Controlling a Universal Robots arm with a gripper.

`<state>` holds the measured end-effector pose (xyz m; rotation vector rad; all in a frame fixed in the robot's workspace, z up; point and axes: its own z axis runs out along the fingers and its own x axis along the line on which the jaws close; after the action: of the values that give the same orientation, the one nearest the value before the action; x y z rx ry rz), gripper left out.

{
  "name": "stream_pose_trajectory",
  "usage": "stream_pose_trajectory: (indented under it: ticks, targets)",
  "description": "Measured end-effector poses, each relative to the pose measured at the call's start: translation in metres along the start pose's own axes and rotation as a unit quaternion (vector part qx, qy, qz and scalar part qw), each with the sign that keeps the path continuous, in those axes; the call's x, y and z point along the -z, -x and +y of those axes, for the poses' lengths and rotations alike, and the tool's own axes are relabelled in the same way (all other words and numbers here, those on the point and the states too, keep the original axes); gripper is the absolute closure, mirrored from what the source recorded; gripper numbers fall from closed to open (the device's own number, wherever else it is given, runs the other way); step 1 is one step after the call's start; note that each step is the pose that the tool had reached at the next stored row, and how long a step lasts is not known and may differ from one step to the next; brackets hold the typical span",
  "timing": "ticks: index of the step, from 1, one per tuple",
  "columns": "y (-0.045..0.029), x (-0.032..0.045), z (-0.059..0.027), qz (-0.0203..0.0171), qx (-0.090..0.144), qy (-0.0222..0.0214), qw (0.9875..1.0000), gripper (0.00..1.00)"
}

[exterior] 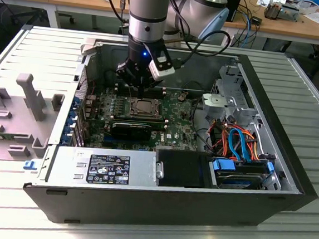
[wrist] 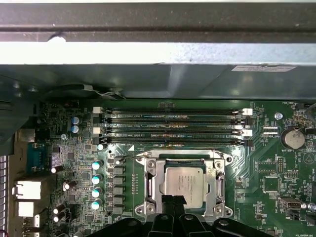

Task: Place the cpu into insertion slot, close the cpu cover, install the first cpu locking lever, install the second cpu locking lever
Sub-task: 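Install the first cpu locking lever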

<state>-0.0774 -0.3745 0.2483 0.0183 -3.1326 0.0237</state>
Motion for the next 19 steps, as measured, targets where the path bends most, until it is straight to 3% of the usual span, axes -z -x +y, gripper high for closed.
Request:
stream_pose_trajectory:
  ticks: [19]
  targets:
    - [-0.0001,0.0057,-0.0001,0.0,0.0,0.0,1.0,0.89]
